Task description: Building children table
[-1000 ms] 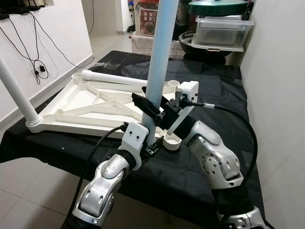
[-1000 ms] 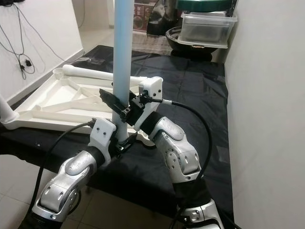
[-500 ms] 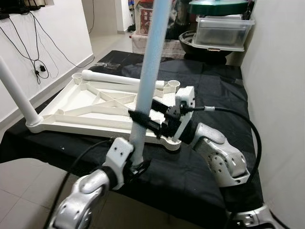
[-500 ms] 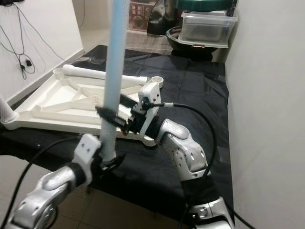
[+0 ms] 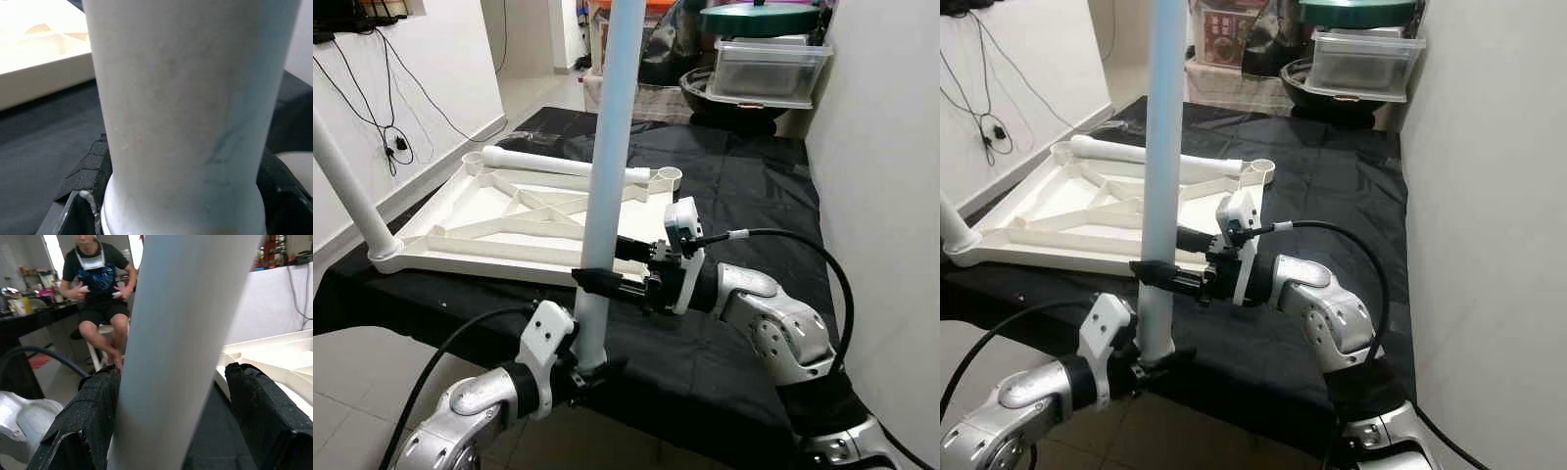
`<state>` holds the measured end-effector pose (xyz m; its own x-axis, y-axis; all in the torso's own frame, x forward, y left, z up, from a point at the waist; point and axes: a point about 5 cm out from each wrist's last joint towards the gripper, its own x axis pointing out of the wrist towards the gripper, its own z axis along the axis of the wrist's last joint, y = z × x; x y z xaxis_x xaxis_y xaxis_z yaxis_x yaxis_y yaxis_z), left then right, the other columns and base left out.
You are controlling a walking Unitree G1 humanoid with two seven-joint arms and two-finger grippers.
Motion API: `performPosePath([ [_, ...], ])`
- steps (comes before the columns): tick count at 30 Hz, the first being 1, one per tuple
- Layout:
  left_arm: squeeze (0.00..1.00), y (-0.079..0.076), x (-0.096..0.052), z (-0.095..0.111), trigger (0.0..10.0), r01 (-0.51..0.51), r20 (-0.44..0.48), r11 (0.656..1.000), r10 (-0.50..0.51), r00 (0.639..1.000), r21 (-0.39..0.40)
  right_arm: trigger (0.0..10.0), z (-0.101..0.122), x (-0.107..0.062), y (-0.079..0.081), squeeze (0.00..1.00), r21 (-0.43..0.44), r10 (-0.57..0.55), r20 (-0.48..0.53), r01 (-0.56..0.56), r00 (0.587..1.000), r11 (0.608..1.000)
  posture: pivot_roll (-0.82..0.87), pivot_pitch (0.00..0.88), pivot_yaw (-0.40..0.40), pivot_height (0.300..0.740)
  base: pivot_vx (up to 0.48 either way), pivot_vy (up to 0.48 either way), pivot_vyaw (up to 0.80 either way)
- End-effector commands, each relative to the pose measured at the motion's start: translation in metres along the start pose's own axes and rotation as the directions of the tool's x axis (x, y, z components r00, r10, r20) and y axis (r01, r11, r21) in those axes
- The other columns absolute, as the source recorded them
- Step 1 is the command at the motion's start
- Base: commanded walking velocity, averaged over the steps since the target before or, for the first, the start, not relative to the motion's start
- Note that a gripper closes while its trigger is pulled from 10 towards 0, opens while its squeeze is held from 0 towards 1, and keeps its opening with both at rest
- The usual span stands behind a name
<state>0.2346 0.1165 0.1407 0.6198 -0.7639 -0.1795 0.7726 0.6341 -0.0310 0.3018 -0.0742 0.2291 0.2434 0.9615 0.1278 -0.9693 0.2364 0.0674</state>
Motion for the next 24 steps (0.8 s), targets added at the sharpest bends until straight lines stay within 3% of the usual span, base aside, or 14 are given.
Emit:
performPosePath([
  [1, 0.00, -0.001, -0.003, -0.004, 10.0, 0.029, -0.030, 1.000, -0.029, 0.999, 0.010, 10.0, -0.001, 0.006, 0.007, 0.00, 0.037, 0.044, 0.006, -0.045, 0.999, 0.998, 0.06, 0.039, -0.036, 0.740, 0.000, 0.000, 0.00],
  [15, 0.00, 0.018, 0.000, -0.007, 10.0, 0.039, -0.057, 0.999, -0.039, 0.998, -0.008, 10.0, -0.008, 0.015, 0.022, 0.00, 0.106, 0.117, 0.004, -0.116, 0.993, 0.988, 0.06, 0.036, -0.032, 0.740, 0.000, 0.000, 0.00],
  [20, 0.00, 0.011, 0.004, -0.006, 10.0, 0.097, -0.051, 0.994, -0.099, 0.994, -0.049, 10.0, -0.012, 0.015, 0.026, 0.00, 0.097, 0.126, -0.014, -0.124, 0.992, 0.987, 0.05, 0.035, -0.028, 0.740, 0.000, 0.000, 0.00],
  [24, 0.00, -0.005, 0.005, -0.009, 10.0, 0.192, -0.071, 0.979, -0.197, 0.978, -0.073, 10.0, -0.015, 0.015, 0.026, 0.00, 0.090, 0.117, -0.036, -0.113, 0.993, 0.990, 0.05, 0.040, -0.028, 0.740, 0.000, 0.000, 0.00],
])
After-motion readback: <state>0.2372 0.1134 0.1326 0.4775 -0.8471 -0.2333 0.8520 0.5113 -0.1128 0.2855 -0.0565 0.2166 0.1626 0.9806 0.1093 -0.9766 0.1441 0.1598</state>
